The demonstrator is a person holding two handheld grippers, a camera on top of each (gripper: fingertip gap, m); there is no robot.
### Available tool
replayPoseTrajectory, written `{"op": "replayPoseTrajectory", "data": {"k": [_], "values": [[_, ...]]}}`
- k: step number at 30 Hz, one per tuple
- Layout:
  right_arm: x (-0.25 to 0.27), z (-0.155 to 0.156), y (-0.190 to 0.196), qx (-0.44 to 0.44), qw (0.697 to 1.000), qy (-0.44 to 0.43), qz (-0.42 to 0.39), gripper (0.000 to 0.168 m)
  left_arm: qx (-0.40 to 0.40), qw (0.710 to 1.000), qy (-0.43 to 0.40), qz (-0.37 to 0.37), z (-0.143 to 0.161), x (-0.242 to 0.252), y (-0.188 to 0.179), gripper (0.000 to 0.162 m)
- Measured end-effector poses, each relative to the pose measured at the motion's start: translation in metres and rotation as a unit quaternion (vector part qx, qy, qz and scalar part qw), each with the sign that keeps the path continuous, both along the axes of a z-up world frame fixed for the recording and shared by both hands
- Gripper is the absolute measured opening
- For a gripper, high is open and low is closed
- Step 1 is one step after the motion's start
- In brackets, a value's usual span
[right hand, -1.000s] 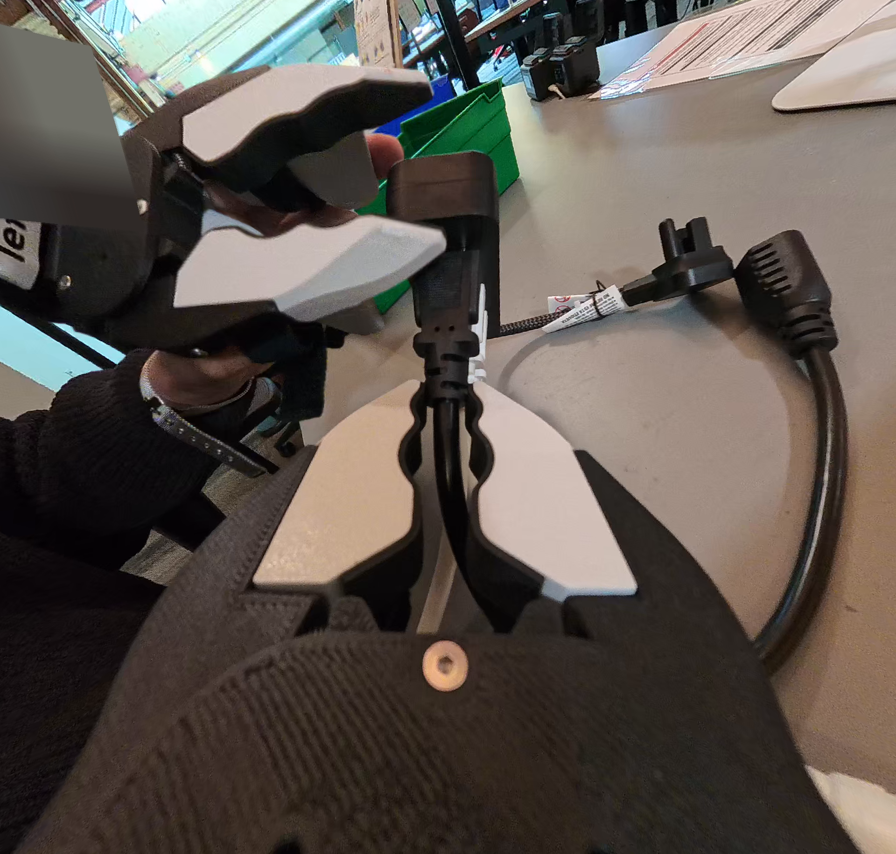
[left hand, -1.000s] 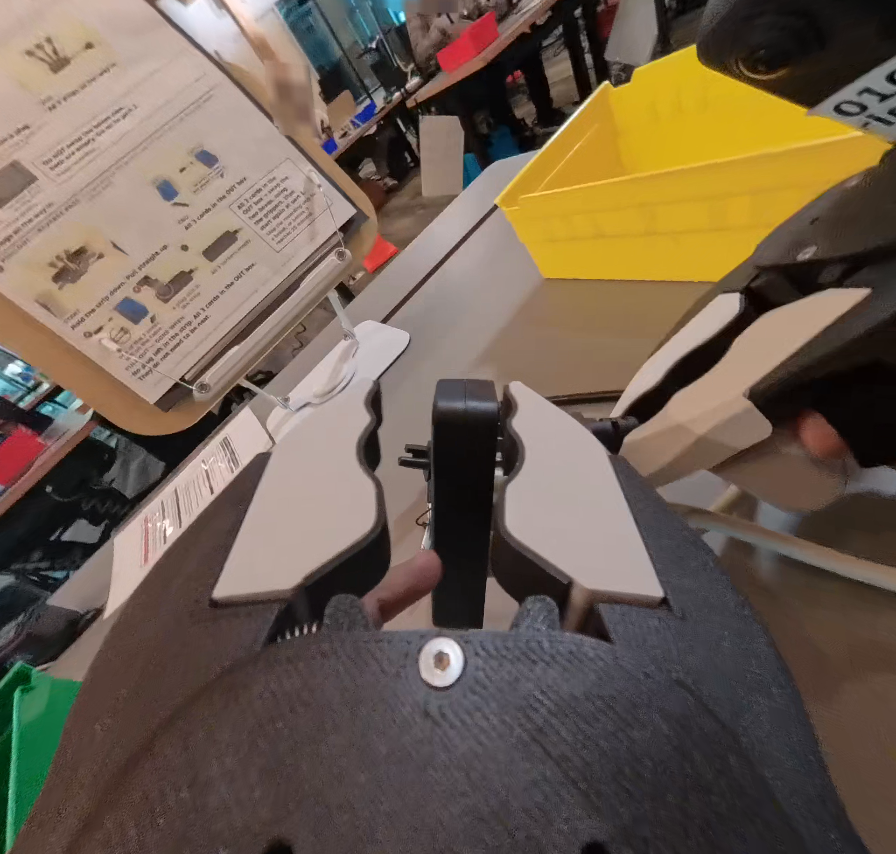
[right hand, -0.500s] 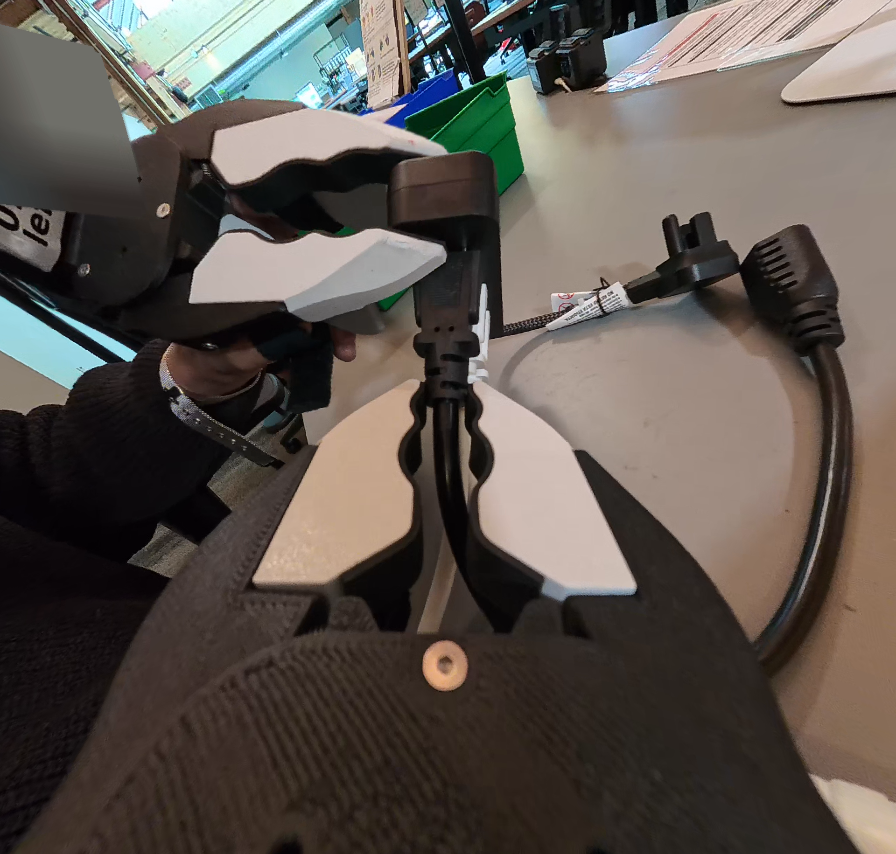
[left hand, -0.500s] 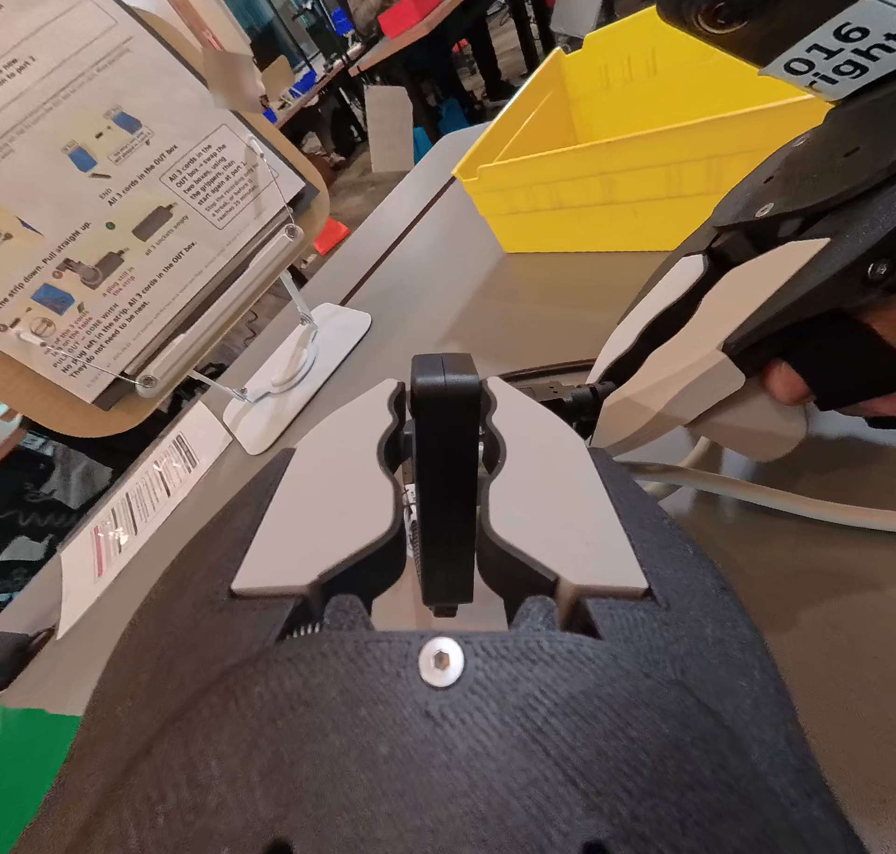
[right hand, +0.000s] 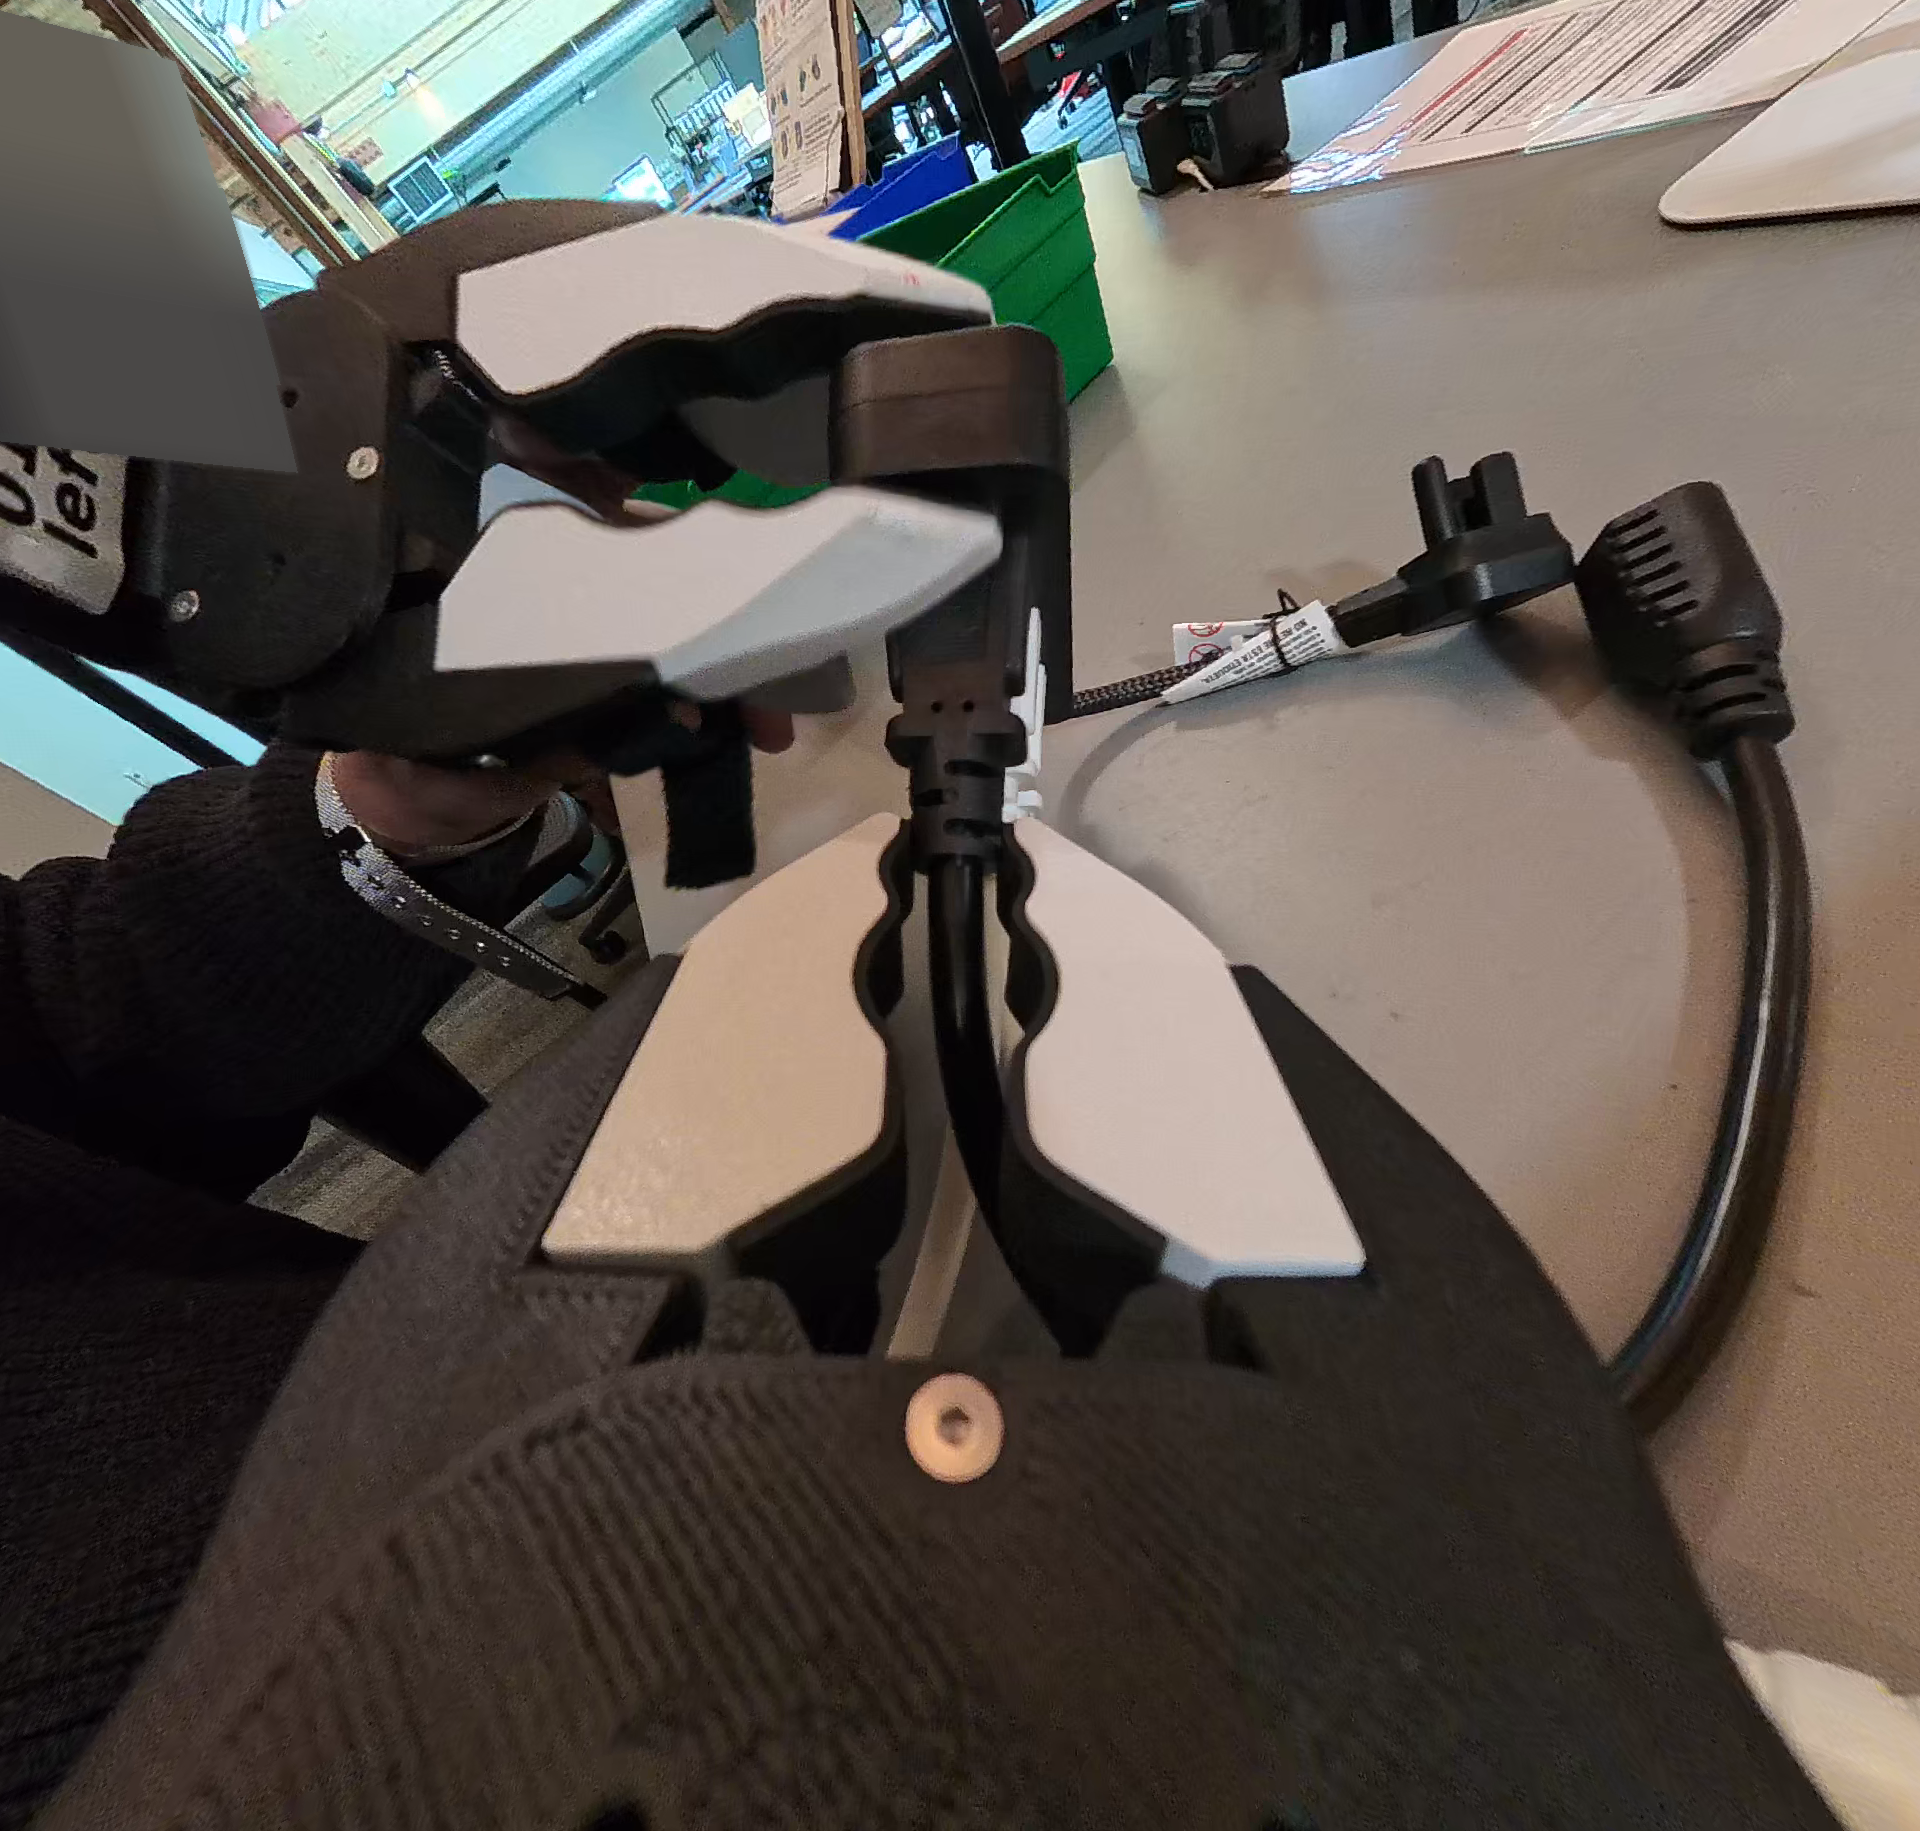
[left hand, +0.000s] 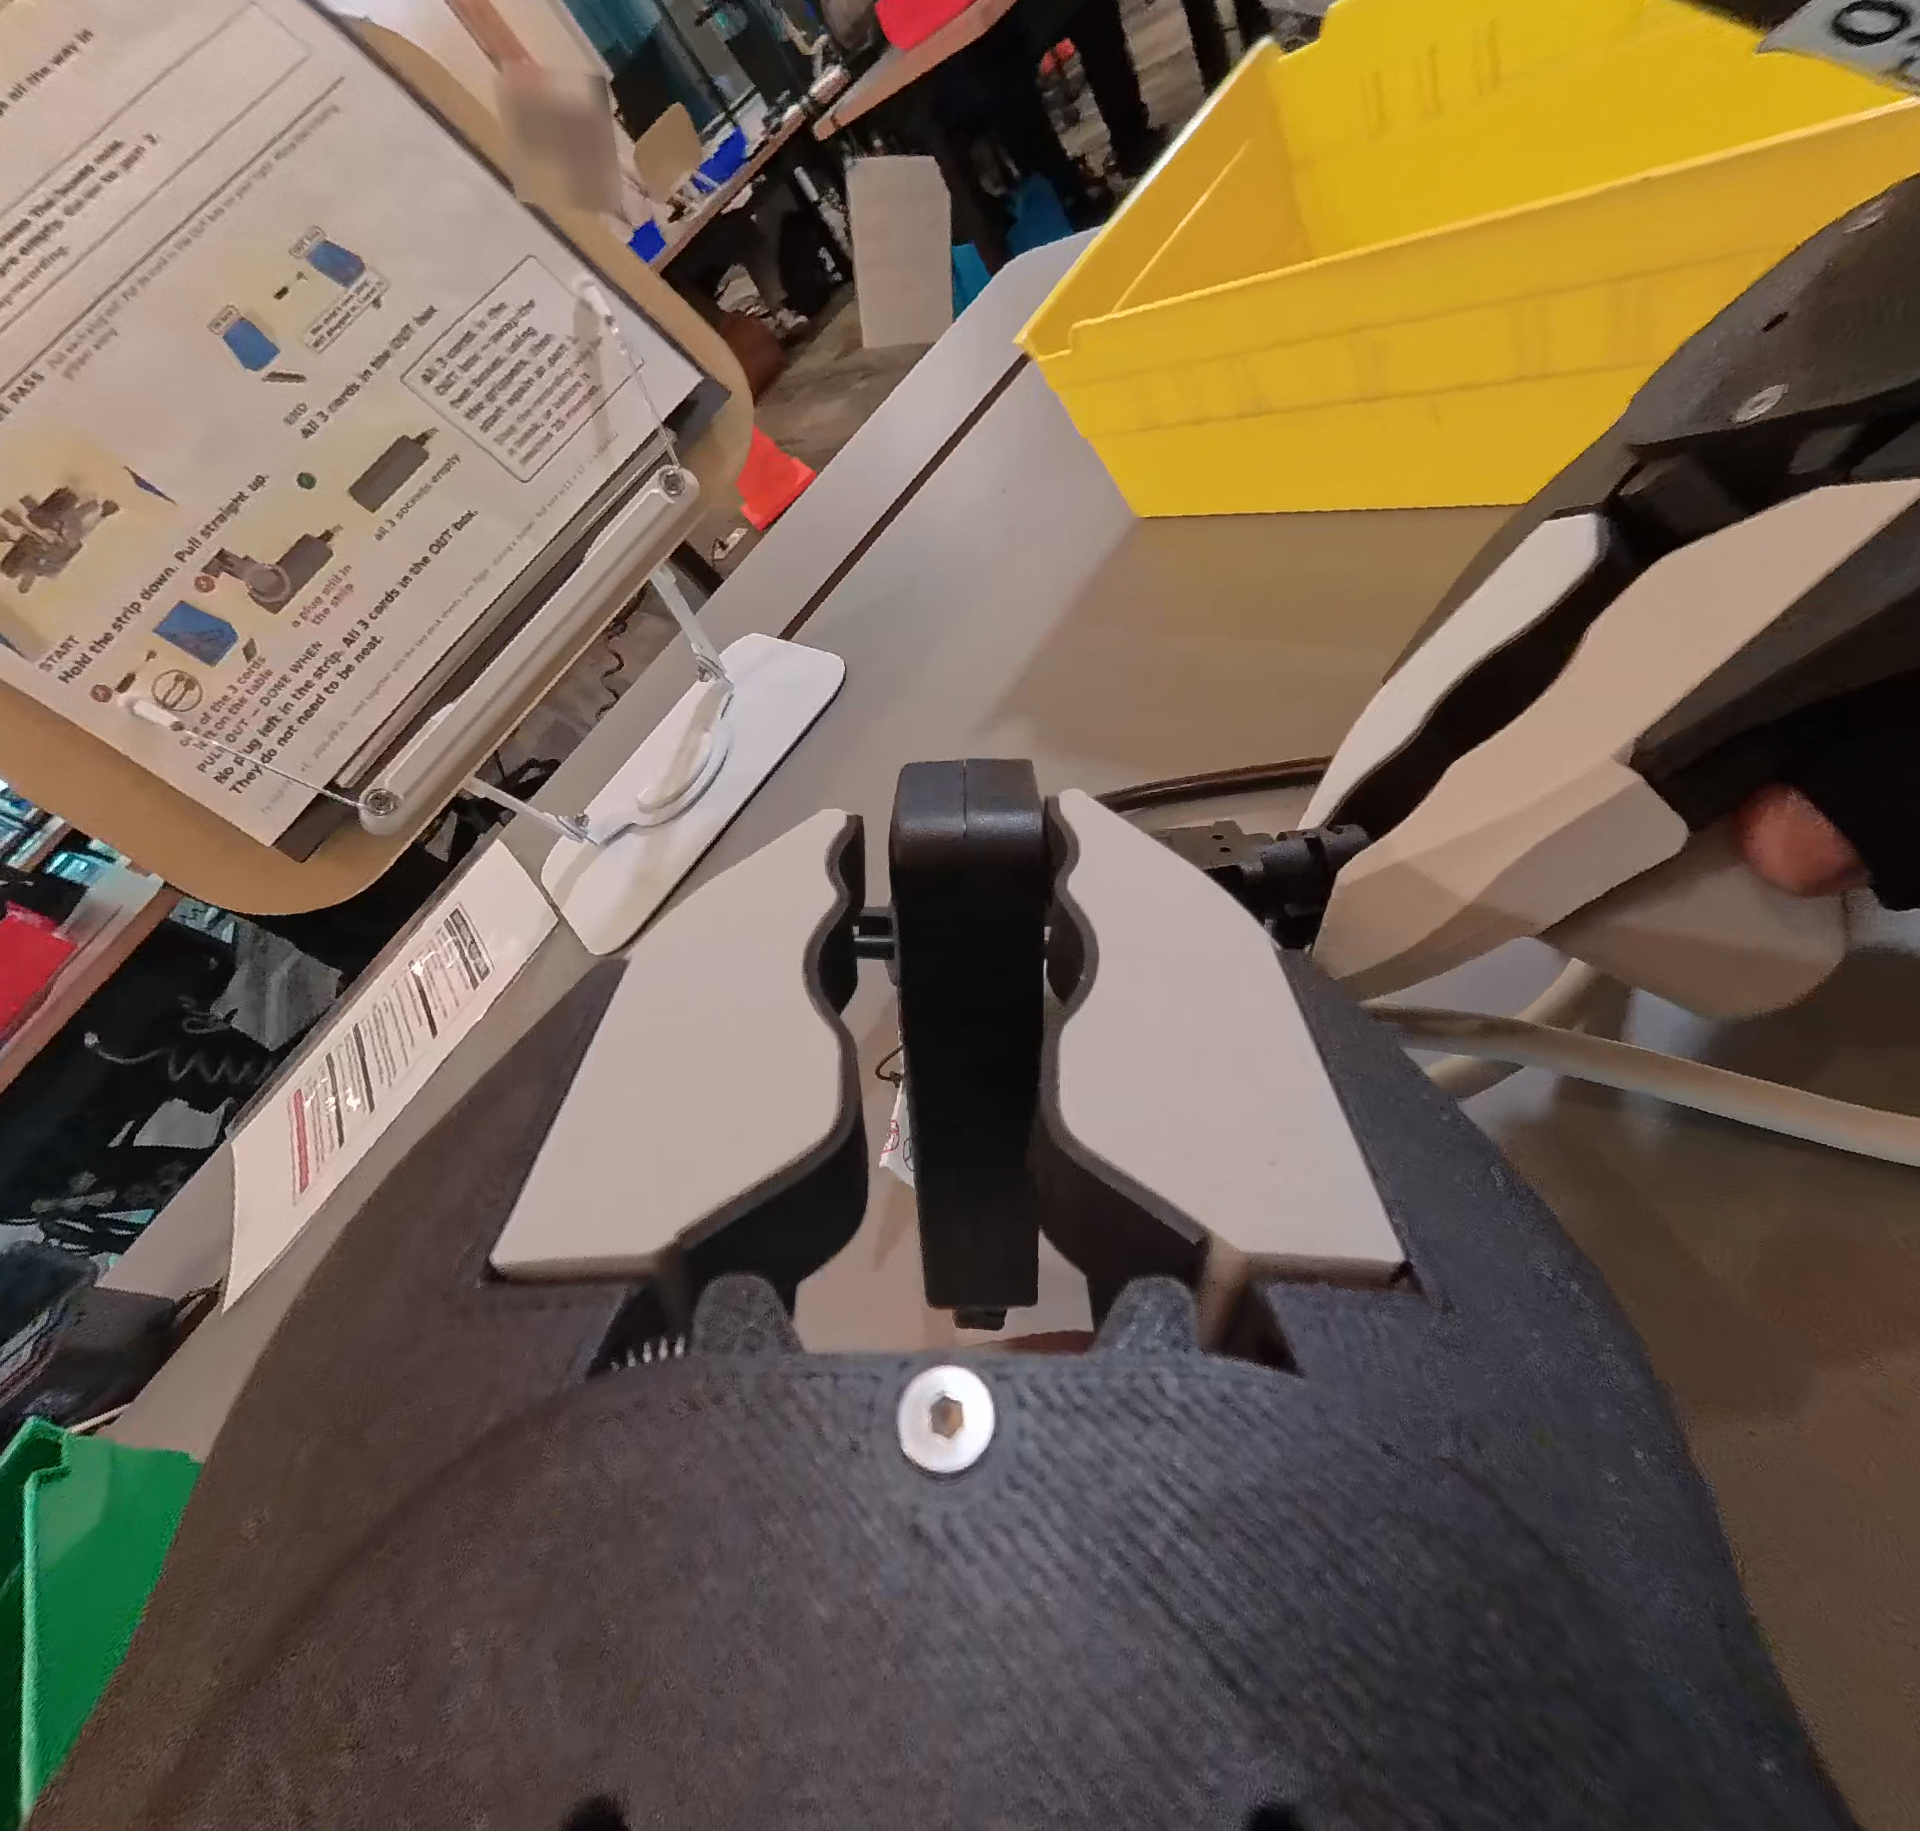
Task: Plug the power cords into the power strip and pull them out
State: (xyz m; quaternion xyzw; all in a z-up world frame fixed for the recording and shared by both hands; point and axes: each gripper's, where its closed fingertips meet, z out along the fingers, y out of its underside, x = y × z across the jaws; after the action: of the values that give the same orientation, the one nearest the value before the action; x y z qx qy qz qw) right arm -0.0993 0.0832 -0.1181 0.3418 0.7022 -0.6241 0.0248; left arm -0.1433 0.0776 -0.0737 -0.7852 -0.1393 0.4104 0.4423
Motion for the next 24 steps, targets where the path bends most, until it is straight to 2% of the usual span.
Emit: {"op": "replayPoseTrajectory", "data": {"k": [4, 9, 14, 20, 24], "values": [[0.0, 0.0, 0.0, -0.002, 1.0, -0.001, 0.001, 0.015, -0.004, 1.0, 0.005, 0.01, 0.0, -0.002, -0.002, 0.035], [-0.001, 0.001, 0.0, 0.007, 1.0, 0.009, 0.0, 0.015, -0.004, 1.0, 0.016, 0.018, 0.0, -0.001, -0.002, 0.029], [0.003, -0.001, -0.002, 0.052, 0.998, 0.034, 0.011, 0.015, -0.005, 1.0, 0.006, 0.02, -0.001, -0.002, -0.005, 0.03], [0.01, -0.005, -0.007, 0.055, 0.998, 0.002, 0.044, 0.015, 0.035, 0.999, -0.042, -0.002, -0.009, -0.004, -0.011, 0.032], [0.018, -0.004, -0.011, 0.075, 0.995, 0.023, 0.06, 0.008, 0.109, 0.985, -0.13, -0.032, -0.017, -0.01, -0.016, 0.036]]}}
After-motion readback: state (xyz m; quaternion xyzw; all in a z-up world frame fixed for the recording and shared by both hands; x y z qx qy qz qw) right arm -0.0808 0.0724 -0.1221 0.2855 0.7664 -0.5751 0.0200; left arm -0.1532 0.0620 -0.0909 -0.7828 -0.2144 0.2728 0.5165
